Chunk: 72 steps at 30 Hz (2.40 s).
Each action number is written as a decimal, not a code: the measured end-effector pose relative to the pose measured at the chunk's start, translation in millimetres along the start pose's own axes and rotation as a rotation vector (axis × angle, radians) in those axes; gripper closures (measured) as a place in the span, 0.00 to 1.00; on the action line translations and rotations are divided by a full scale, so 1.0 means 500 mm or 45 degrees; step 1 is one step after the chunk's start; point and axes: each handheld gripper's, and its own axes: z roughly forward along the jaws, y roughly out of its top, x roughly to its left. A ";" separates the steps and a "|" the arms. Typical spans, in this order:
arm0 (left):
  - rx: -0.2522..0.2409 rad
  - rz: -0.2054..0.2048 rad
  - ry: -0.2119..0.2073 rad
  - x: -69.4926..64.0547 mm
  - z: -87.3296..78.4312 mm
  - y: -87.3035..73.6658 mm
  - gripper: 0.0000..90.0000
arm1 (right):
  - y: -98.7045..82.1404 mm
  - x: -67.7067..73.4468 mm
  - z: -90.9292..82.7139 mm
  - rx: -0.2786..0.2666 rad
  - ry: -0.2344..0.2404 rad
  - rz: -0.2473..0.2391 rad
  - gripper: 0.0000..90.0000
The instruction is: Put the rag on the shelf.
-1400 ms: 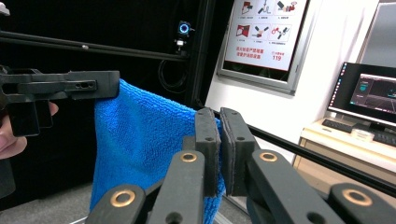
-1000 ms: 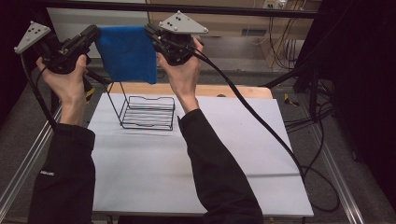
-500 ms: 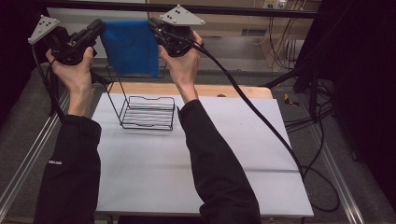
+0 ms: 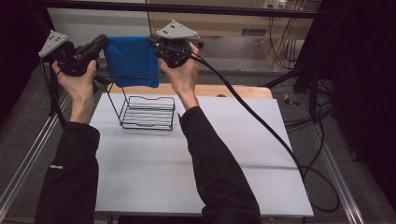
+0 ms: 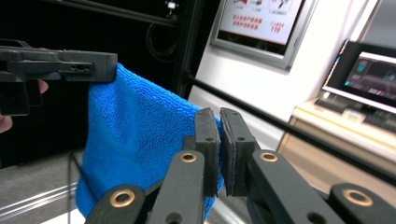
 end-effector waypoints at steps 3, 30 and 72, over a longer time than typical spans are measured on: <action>0.020 0.010 -0.016 -0.001 -0.009 -0.013 0.96 | -0.016 0.005 -0.006 0.025 0.016 0.034 0.96; 0.095 0.087 -0.076 -0.010 -0.071 -0.036 0.95 | -0.048 0.034 -0.042 0.049 0.136 0.041 0.96; 0.523 0.088 -0.138 -0.028 -0.109 -0.039 0.97 | -0.087 0.086 -0.059 0.321 0.303 0.011 0.94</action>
